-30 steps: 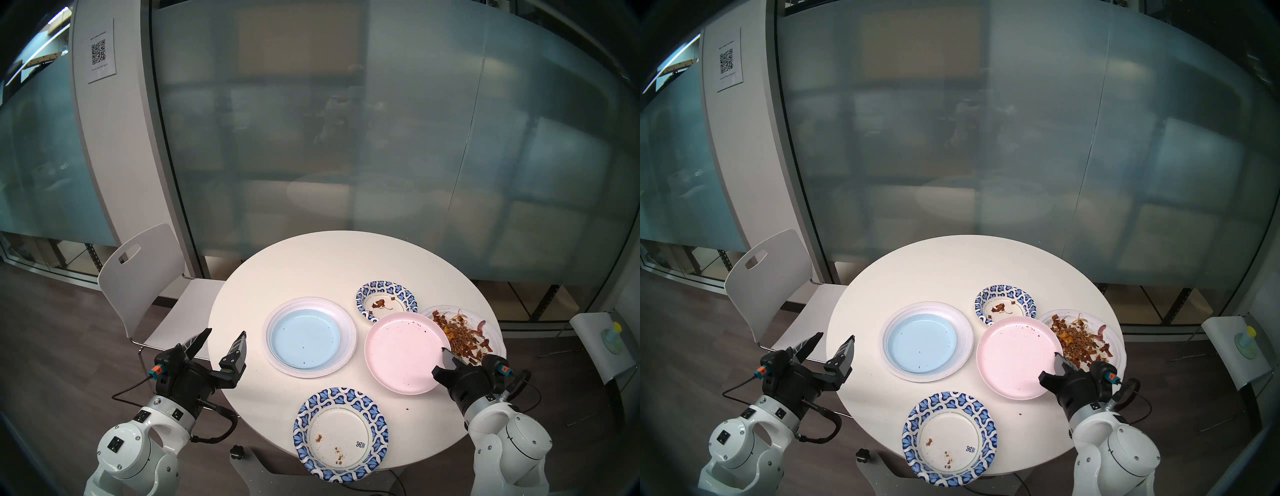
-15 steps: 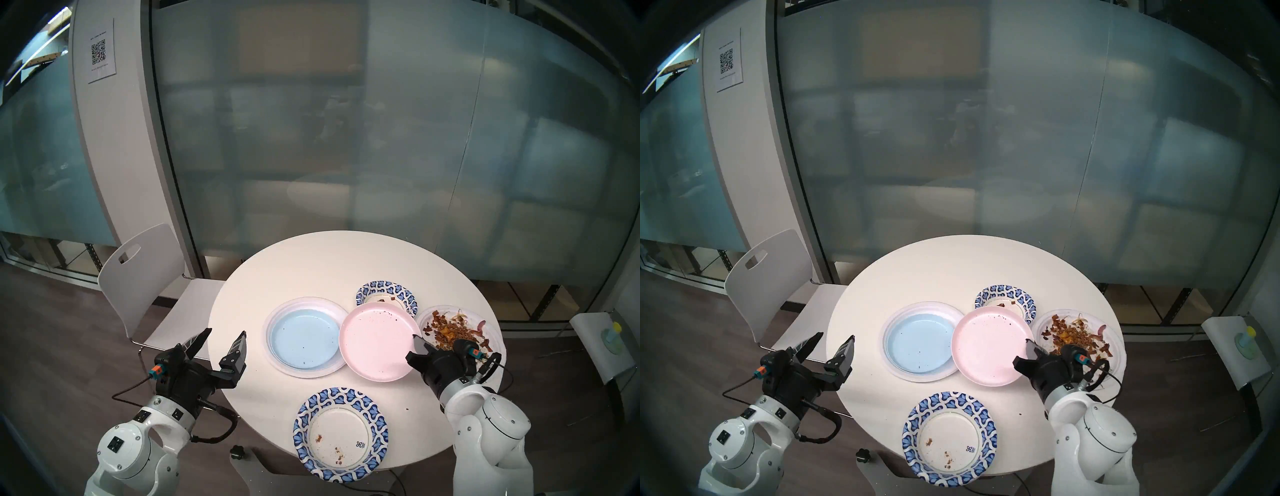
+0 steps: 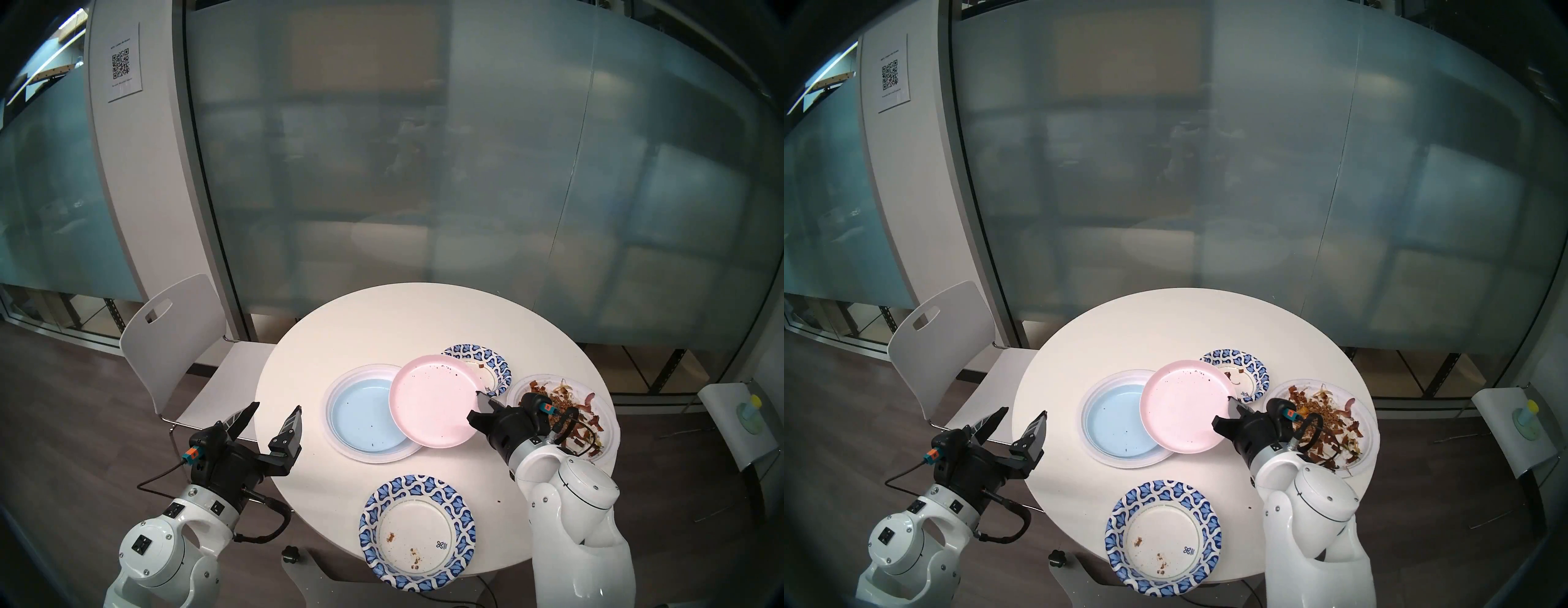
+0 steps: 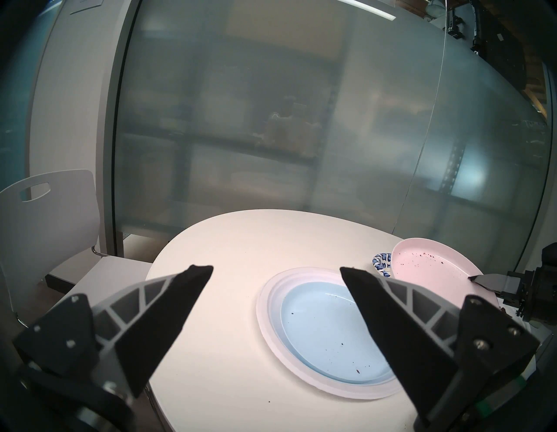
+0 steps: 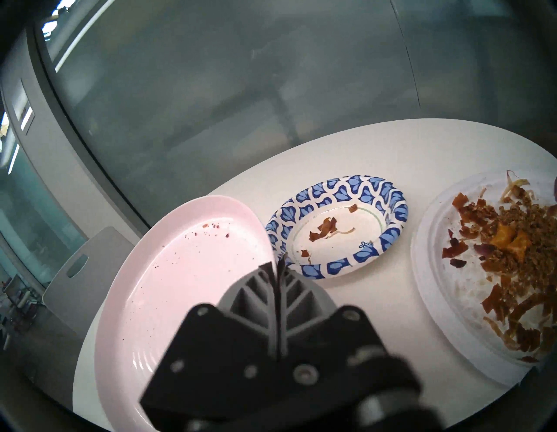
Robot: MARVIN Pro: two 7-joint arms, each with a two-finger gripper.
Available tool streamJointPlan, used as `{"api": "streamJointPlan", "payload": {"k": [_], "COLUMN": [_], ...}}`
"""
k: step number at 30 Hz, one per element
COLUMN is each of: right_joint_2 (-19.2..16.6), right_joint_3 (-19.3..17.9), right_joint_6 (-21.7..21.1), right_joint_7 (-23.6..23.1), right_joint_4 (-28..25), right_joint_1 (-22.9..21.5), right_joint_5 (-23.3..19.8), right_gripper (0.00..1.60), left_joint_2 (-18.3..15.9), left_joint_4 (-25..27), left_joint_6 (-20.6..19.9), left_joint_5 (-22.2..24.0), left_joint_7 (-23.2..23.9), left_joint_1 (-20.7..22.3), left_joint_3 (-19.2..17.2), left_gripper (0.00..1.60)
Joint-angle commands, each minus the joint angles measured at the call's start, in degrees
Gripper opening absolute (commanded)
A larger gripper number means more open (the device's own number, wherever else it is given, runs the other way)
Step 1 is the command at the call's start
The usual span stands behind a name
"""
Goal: Stack the plates into one stack
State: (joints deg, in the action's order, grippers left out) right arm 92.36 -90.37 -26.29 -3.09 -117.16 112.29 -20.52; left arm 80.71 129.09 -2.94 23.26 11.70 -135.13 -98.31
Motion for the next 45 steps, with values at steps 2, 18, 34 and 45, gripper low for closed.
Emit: {"api": "streamJointPlan", "payload": {"k": [2,18,34,45], "right_joint_2": [-1.4,-1.9,-2.0,-2.4], "right_joint_3": [3.7,8.1,11.7,13.4], "right_joint_6": [0.0,-0.8,-1.5,-0.9], "right_joint_7": [0.9,2.3,2.1,2.4], "right_joint_4": [3.0,10.5,15.9,18.1], "right_joint_1": [-7.1,-14.8,-18.0,-17.4], "right_joint_5": [-1.1,-2.0,-0.9,-0.4], "right_gripper": [0.0,0.0,0.0,0.0], "left_joint_2": [0.1,0.5,0.8,1.1], "left_joint_4": [1.1,1.1,1.2,1.3], "left_joint_6": [-0.1,-0.3,-0.5,-0.7], "left_joint_5": [0.1,-0.1,-0.3,-0.4], "left_joint_7": [0.0,0.3,0.6,0.7], "left_joint_1": [0.1,0.2,0.2,0.2], "left_joint_3": [0.1,0.0,-0.2,-0.3], "left_gripper": [1.6,1.6,1.6,1.6]}}
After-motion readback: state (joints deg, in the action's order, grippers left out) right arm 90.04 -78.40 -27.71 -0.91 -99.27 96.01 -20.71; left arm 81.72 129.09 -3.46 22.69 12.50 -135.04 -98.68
